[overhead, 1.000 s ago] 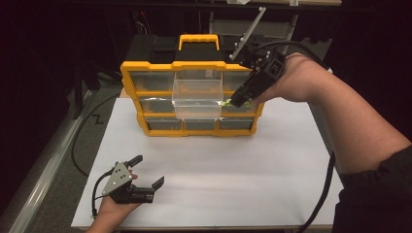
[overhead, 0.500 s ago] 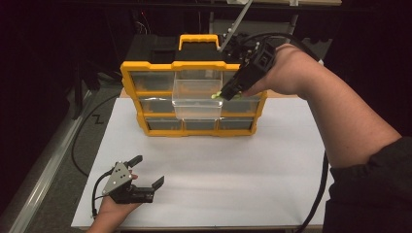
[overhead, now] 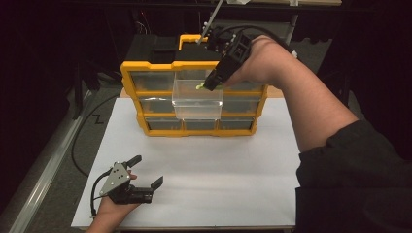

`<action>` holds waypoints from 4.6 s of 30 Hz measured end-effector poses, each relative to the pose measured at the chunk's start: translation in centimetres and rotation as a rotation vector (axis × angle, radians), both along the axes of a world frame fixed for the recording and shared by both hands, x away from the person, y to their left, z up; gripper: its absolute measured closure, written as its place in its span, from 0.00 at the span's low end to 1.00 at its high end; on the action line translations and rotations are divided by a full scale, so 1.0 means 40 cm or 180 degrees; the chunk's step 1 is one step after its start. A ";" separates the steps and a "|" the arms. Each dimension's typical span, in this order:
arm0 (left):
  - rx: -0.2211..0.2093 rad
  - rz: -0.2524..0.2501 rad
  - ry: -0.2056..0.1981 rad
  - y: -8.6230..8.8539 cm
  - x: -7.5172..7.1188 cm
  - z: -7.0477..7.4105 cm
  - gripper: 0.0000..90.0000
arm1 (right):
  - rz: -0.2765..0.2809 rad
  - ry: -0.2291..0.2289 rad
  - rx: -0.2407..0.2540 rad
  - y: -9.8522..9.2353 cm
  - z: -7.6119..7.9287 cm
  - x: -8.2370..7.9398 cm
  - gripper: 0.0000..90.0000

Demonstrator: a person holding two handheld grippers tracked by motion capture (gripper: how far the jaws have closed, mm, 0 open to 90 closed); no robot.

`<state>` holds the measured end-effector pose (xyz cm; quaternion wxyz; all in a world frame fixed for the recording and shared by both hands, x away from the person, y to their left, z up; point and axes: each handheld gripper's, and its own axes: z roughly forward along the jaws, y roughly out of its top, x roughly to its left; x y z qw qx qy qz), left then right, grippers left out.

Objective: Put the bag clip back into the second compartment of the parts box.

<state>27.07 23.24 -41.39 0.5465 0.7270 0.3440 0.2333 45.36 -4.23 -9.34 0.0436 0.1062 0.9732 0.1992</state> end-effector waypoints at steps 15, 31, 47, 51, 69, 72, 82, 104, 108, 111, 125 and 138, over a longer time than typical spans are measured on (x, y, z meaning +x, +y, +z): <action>-0.0015 -0.0031 -0.0009 0.001 0.000 0.000 0.01 | 0.0020 0.0084 -0.0095 0.044 -0.089 0.041 0.87; 0.0022 -0.0007 0.0023 0.002 0.004 -0.003 0.01 | -0.0231 0.0013 0.0054 -0.078 -0.008 -0.023 0.51; 0.0028 0.0056 0.0030 0.003 0.006 -0.004 0.01 | -0.0518 -0.0008 0.0043 -0.257 -0.092 -0.105 0.31; 0.0031 0.0058 0.0031 0.005 0.007 -0.004 0.01 | -0.0608 0.0040 0.0024 -0.298 -0.137 -0.115 0.26; 0.0031 0.0117 0.0021 0.011 0.007 -0.005 0.00 | -0.0884 0.0095 -0.0011 -0.391 -0.306 -0.139 0.00; 0.0041 0.0117 0.0023 0.011 0.007 -0.005 0.00 | -0.0949 0.0094 -0.0044 -0.402 -0.342 -0.140 0.00; 0.0030 0.0187 0.0067 0.015 0.009 -0.009 0.00 | -0.0962 0.0127 -0.0152 -0.415 -0.457 -0.141 0.00; 0.0176 0.0190 0.0105 0.012 0.012 -0.013 0.00 | -0.1004 0.0360 -0.0350 -0.381 -0.746 -0.126 0.00; 0.0147 0.0193 0.0106 0.013 0.011 -0.012 0.00 | -0.1056 0.0300 -0.0168 -0.390 -0.756 -0.135 0.00; 0.0149 0.0193 0.0122 0.014 0.014 -0.013 0.00 | -0.1123 0.0231 0.0039 -0.403 -0.758 -0.147 0.00; 0.0071 0.0289 0.0140 0.025 0.013 -0.011 0.00 | -0.1494 -0.0174 0.1462 -0.465 -0.773 -0.212 0.00; 0.0077 0.0369 0.0112 0.027 0.016 -0.009 0.00 | -0.1781 -0.0768 0.2344 -0.529 -0.796 -0.298 0.00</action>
